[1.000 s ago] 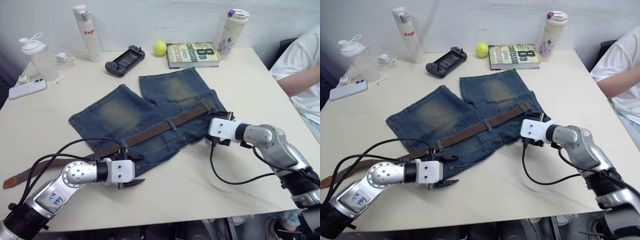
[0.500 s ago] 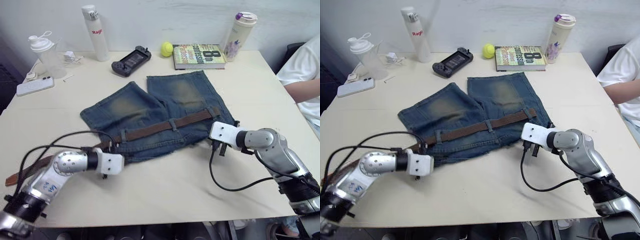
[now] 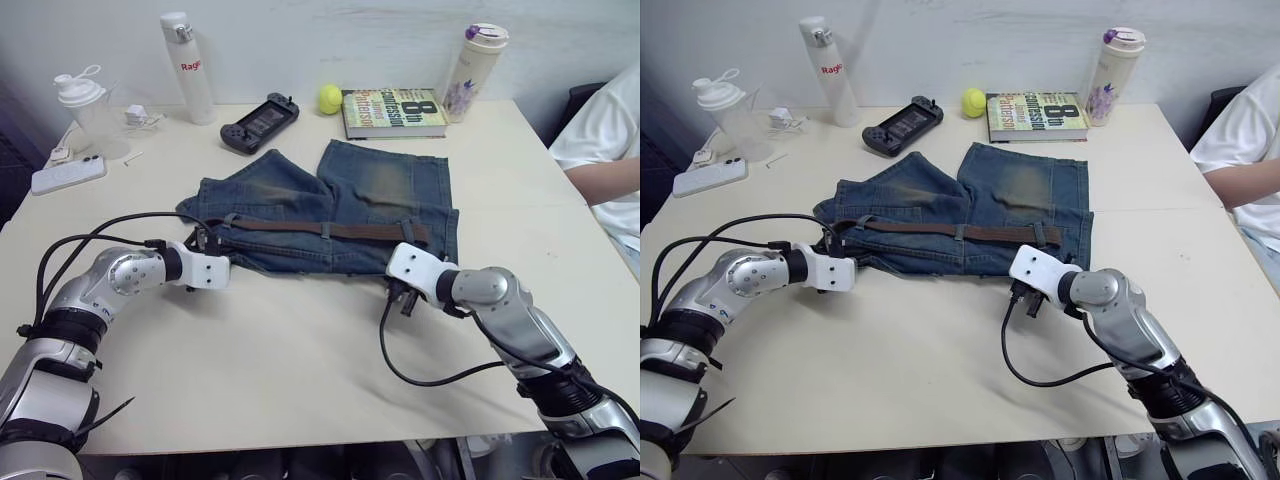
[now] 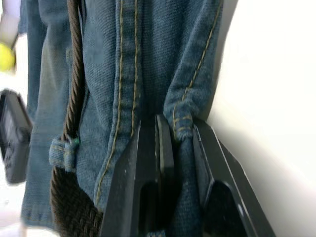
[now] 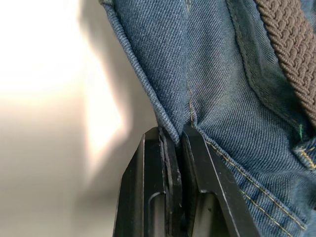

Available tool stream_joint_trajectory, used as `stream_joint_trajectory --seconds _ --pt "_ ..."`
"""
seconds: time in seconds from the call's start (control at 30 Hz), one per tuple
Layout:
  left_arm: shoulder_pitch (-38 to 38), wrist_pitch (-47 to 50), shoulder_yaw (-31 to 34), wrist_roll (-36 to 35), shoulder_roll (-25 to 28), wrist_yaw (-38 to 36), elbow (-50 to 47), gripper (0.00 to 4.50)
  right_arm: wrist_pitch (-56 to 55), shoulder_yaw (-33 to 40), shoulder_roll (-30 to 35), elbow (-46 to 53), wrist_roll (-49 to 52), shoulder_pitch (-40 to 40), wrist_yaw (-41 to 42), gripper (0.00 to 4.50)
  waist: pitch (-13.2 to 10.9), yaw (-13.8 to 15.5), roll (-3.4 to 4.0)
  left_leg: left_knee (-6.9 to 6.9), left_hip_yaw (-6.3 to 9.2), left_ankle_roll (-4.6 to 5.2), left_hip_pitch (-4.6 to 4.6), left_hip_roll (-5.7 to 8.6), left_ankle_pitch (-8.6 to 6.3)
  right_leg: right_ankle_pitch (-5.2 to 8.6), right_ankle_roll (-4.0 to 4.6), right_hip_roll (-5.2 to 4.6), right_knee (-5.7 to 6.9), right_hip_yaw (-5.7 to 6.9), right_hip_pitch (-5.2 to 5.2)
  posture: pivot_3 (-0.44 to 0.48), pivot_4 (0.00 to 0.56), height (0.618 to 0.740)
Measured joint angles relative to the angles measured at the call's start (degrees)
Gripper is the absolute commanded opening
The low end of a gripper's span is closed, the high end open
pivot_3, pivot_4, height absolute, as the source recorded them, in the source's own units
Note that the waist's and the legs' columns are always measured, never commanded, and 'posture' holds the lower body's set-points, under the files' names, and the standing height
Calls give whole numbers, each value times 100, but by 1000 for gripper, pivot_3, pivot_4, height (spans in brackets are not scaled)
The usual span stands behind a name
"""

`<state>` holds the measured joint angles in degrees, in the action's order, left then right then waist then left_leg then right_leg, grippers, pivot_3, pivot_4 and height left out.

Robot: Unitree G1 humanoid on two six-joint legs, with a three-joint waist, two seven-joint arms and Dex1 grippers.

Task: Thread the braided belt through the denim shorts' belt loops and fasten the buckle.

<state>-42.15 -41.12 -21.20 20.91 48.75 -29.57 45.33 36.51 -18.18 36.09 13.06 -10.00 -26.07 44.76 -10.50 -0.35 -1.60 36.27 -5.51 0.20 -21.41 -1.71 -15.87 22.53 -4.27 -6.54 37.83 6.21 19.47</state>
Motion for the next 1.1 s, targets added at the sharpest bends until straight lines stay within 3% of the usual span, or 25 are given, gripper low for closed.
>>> stream_joint_trajectory --seconds 0.13,0.23,0.33,0.47,0.6,0.67,0.8,0.93,1.1 --pt "397 388 488 -983 -152 -887 -290 611 -145 -23 14 -28 -43 44 -85 35 0 -41 0 0 0 -1 -2 0 0 0 0 -1 -4 0 -1 0 150 740" --pt "737 787 721 -1529 -167 -1451 -822 1531 -297 -21 121 -112 -44 36 -98 0 0 -47 0 4 0 2 -7 2 -2 0 -1 -3 -12 0 -3 0 150 740" --pt "1178 1441 980 -2191 -280 -1923 -1495 2837 -584 41 313 -416 -43 -41 -92 0 -2 -10 2 14 4 7 -9 6 -5 -1 -2 -8 -14 3 -10 0 150 740" --pt "1393 2583 1217 -2877 -344 -2529 -2052 4497 -770 272 390 -769 116 -164 -40 1636 -4 39 0 21 10 11 -22 9 -7 -3 -6 -9 -18 5 -8 0 150 740" --pt "1345 3970 1508 -3732 -275 -3235 -2410 4500 -200 844 410 -772 813 -185 353 3586 -14 17 0 31 26 9 -71 2 -5 -5 -5 2 -10 22 26 0 150 740" --pt "881 4903 1801 -4188 -136 -3607 -2230 4500 413 1294 513 -754 1391 -325 711 4416 -41 16 9 61 35 10 -105 0 -4 -6 -5 9 2 34 47 0 150 740" --pt "-236 5502 2140 -4292 -106 -3732 -1350 4500 1013 1783 592 -1189 1946 -1344 863 4466 -52 -19 18 77 22 17 -98 2 -7 -6 -6 11 1 23 50 0 150 740" --pt "-950 5462 2021 -3823 -533 -3666 144 4500 1104 1970 116 -3151 1945 -2742 268 4466 -52 -75 17 71 22 16 -103 1 -6 -6 -6 16 13 28 53 0 150 740" --pt "-1396 5423 1986 -3396 -939 -3599 1420 4500 712 1929 -163 -5072 1897 -3264 227 4466 -54 -119 12 91 20 28 -215 11 0 -15 -22 21 24 39 152 0 150 740"
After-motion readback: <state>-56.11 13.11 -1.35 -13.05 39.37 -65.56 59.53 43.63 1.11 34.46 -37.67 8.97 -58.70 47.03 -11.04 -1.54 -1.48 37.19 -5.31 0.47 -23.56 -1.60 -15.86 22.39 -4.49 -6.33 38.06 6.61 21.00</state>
